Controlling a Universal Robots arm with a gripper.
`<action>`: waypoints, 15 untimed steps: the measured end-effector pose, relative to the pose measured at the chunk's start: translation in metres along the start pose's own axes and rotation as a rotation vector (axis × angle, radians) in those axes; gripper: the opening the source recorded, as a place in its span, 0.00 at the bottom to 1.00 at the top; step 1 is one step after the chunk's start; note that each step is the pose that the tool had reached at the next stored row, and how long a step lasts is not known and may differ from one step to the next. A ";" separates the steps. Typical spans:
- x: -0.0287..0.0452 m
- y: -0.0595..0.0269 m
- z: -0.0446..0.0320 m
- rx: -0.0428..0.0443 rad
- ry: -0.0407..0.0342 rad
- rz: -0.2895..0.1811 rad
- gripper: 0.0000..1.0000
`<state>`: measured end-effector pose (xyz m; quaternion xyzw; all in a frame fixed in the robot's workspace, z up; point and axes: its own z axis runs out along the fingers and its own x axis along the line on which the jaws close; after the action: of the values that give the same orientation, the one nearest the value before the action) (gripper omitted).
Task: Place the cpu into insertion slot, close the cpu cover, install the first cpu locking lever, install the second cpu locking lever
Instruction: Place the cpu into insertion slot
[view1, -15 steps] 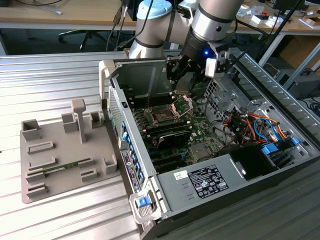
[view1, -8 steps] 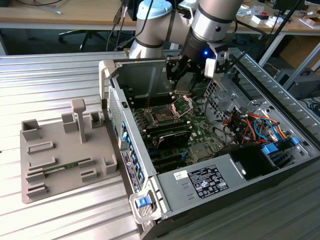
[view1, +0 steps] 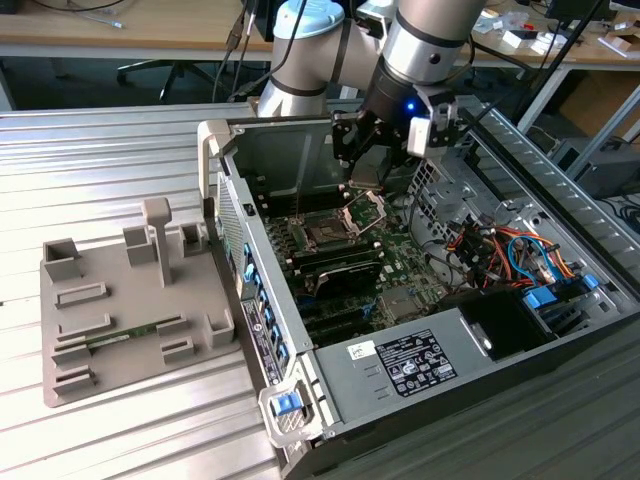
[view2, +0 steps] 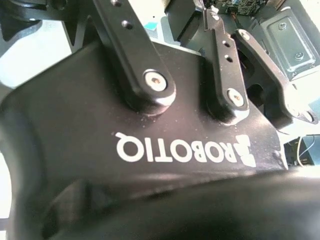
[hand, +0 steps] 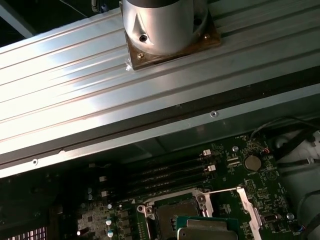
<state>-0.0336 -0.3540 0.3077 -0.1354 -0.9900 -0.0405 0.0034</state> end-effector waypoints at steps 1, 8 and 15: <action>0.0000 0.0000 0.0002 0.0000 -0.0005 0.005 0.55; 0.0000 -0.0001 0.0010 0.0005 -0.0025 0.028 0.55; 0.0000 -0.0001 0.0020 0.0022 -0.0056 0.058 0.55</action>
<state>-0.0336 -0.3540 0.3058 -0.1641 -0.9857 -0.0389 0.0020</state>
